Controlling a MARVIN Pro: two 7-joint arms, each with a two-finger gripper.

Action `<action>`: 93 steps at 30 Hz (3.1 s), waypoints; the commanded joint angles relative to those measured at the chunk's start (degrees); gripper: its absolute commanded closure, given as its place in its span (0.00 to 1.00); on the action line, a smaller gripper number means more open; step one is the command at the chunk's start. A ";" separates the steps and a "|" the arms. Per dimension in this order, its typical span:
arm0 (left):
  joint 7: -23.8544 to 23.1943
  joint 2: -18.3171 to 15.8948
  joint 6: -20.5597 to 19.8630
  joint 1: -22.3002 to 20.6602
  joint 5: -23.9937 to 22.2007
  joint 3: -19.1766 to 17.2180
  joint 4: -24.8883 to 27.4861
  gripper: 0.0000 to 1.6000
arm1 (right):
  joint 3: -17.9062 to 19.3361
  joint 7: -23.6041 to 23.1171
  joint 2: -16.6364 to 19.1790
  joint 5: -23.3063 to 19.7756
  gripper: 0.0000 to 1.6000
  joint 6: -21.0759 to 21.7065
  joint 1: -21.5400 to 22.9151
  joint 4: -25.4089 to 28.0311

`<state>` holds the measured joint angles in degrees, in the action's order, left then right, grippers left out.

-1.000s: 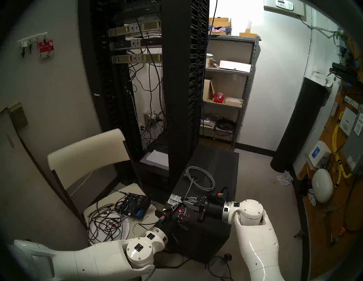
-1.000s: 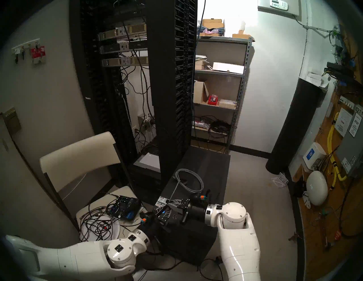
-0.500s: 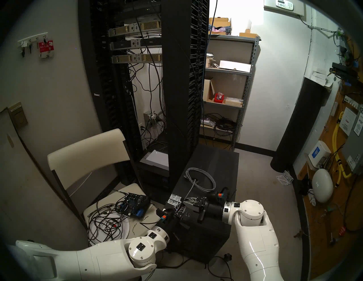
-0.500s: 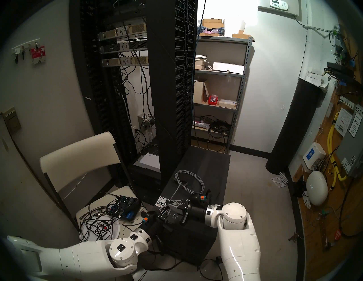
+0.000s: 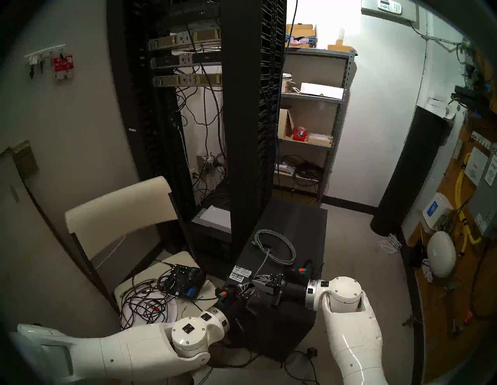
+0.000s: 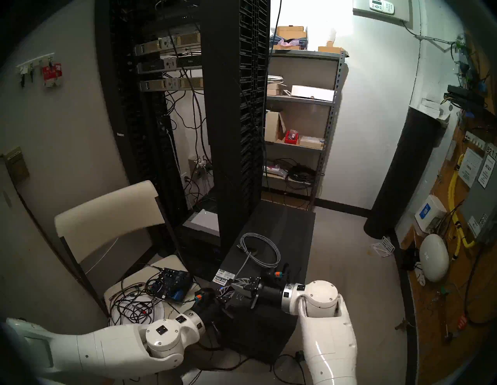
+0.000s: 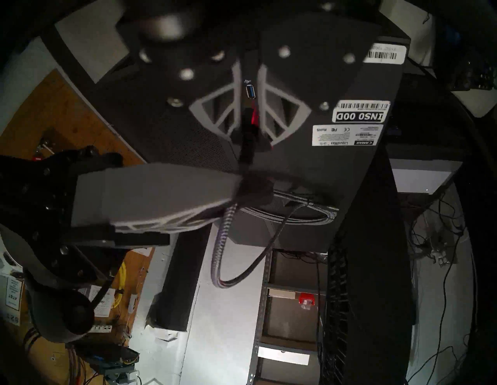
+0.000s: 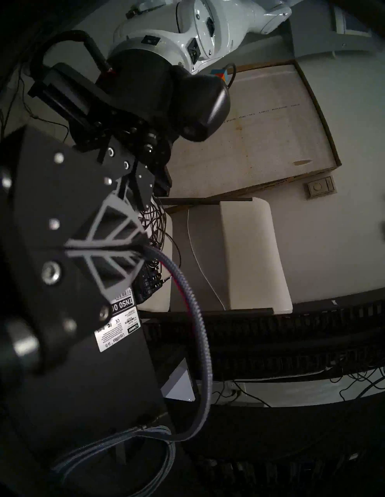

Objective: Insert the cable into the workstation's USB slot

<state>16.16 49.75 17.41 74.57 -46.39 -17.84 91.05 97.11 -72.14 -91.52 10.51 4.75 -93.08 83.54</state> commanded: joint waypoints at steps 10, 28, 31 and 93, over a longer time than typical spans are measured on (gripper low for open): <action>-3.56 3.72 0.45 -1.35 -0.11 1.16 -5.04 1.00 | 0.45 0.43 -0.73 0.29 1.00 0.44 0.44 0.46; -2.35 6.06 2.92 -2.44 3.14 1.85 -8.99 1.00 | 1.54 0.63 -0.59 0.76 1.00 0.03 1.88 -3.65; -2.47 6.14 2.78 -2.56 3.09 1.84 -9.19 1.00 | 1.51 0.58 -0.57 0.84 1.00 -0.03 2.21 -4.10; -4.39 8.10 2.23 -3.62 3.02 2.14 -14.66 1.00 | 1.34 -0.31 -0.59 2.93 1.00 3.57 4.20 -6.56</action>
<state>11.77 57.26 19.74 71.59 -43.55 -15.50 76.83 98.68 -71.36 -91.56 14.41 8.12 -89.84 76.03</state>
